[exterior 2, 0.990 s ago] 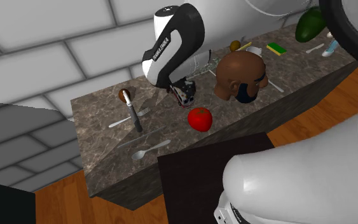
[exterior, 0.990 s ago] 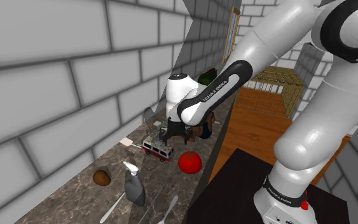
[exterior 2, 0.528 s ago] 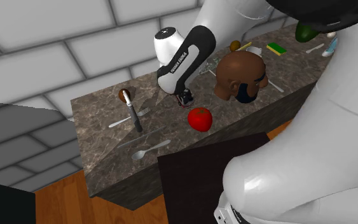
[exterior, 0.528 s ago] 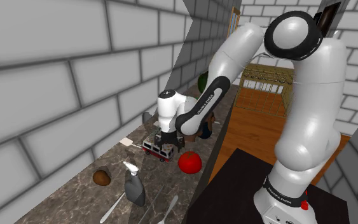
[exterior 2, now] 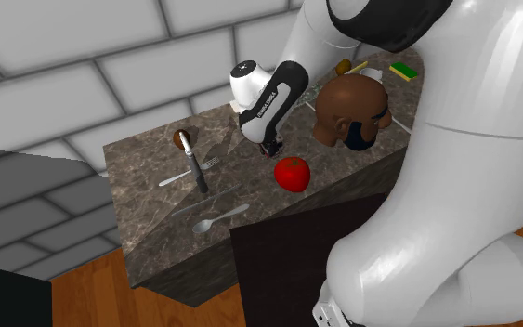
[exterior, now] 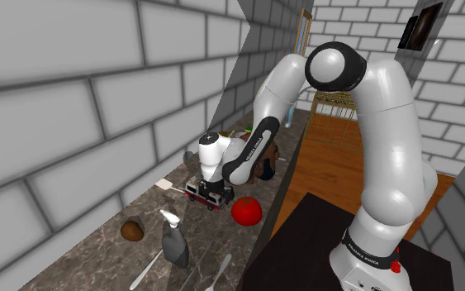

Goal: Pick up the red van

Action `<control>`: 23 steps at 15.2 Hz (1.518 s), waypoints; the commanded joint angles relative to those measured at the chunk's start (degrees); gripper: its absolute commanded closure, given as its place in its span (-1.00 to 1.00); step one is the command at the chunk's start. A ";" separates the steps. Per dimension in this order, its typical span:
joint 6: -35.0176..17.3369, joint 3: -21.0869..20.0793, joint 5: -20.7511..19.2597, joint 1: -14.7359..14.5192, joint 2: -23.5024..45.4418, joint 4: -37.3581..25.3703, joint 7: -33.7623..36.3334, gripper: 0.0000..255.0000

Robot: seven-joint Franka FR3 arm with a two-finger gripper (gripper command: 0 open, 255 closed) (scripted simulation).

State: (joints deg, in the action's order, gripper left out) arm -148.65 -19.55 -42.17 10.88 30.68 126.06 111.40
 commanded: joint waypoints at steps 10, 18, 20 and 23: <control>-2.12 2.62 -3.19 -2.03 4.40 -2.03 2.99 1.00; -1.35 1.77 -2.15 -1.39 3.01 -1.46 2.08 1.00; -0.55 0.87 -1.03 -0.71 1.51 -0.84 1.11 1.00; 0.68 -0.48 0.73 0.30 -0.72 0.00 -0.39 1.00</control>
State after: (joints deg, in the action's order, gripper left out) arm -148.39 -19.49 -42.09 10.83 30.90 125.61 111.50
